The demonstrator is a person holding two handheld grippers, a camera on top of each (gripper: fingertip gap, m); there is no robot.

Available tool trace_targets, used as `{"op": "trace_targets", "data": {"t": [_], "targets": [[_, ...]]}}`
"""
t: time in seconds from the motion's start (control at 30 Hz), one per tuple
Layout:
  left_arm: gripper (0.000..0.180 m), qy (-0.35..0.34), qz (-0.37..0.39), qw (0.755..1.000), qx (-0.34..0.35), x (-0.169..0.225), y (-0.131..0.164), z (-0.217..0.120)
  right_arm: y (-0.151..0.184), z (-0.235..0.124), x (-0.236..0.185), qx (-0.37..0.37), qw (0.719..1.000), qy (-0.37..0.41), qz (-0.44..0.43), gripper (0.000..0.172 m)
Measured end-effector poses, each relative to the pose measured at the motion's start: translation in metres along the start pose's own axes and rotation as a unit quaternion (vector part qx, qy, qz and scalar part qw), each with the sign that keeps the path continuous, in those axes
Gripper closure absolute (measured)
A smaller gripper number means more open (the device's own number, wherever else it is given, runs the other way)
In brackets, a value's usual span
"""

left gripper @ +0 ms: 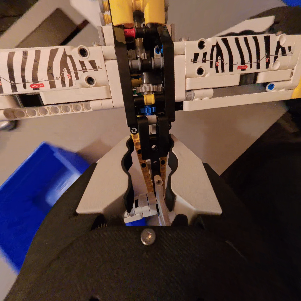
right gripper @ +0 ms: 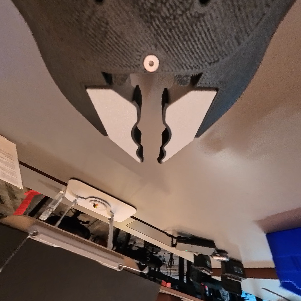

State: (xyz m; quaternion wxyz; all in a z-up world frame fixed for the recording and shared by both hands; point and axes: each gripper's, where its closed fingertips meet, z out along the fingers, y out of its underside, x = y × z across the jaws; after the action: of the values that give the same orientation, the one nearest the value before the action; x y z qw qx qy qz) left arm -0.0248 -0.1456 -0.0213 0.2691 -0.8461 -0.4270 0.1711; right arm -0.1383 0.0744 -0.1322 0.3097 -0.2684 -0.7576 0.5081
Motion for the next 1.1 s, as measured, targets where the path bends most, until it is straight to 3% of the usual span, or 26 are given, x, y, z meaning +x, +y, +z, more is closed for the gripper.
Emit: {"op": "trace_targets", "data": {"t": [0.17,0.4,0.53,0.87,1.1], "targets": [[0.140,0.100,0.031,0.994,-0.011,0.052,-0.014,0.080,-0.001,-0.007,0.026,0.010,0.999,0.038,0.028,0.154],[0.140,0.159,0.100,0.980,-0.072,0.069,0.008,0.156,0.000,-0.012,0.040,0.017,0.997,0.050,0.049,0.154],[0.140,0.172,0.151,0.970,-0.087,0.072,0.013,0.172,0.000,-0.011,0.040,0.016,0.998,0.052,0.040,0.154],[0.139,0.255,0.164,0.950,-0.072,0.062,0.007,0.182,-0.002,-0.013,0.040,0.022,0.997,0.047,0.051,0.154],[0.118,0.251,0.177,0.947,-0.091,0.051,-0.001,0.177,-0.001,-0.012,0.039,0.020,0.998,0.046,0.048,0.154]]}}
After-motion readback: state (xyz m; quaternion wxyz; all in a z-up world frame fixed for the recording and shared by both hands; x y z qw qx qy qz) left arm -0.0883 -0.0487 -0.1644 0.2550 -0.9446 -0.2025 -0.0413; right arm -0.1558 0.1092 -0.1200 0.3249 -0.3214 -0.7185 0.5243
